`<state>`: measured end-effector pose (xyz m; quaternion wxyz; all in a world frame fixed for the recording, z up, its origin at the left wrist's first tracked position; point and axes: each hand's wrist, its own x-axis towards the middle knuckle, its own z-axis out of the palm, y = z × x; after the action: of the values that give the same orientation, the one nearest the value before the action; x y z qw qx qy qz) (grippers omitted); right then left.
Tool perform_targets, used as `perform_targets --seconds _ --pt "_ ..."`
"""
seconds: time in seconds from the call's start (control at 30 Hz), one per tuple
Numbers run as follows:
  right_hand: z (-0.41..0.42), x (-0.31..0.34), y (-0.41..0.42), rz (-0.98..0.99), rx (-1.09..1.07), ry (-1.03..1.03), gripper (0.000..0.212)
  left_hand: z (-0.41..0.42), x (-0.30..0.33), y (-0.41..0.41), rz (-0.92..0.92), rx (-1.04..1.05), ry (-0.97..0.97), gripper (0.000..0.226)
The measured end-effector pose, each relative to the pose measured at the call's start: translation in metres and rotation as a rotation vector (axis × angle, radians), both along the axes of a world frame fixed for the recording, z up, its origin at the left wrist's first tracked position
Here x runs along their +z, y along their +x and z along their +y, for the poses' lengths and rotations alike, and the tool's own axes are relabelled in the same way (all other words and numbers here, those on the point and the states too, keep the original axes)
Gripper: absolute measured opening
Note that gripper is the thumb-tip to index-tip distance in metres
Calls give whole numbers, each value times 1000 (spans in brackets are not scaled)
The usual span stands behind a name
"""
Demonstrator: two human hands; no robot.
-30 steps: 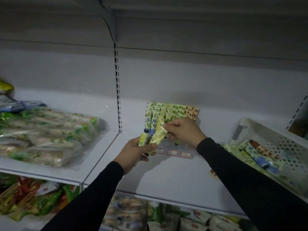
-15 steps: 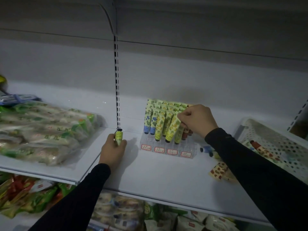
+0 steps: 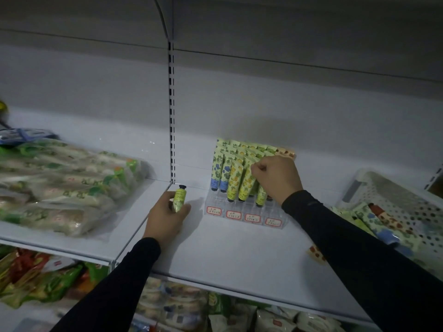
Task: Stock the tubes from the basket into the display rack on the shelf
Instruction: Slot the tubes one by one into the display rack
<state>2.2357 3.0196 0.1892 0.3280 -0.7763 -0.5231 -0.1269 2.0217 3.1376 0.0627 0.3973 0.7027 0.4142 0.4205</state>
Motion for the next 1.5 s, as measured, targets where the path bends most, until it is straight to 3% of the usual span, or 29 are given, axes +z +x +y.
perform_targets --seconds 0.83,1.5 --pt "12 -3 -2 -118 -6 -54 40 3 -2 1 -21 -13 -23 16" --pt "18 -2 1 -72 1 -45 48 2 -6 2 -23 -4 -14 17"
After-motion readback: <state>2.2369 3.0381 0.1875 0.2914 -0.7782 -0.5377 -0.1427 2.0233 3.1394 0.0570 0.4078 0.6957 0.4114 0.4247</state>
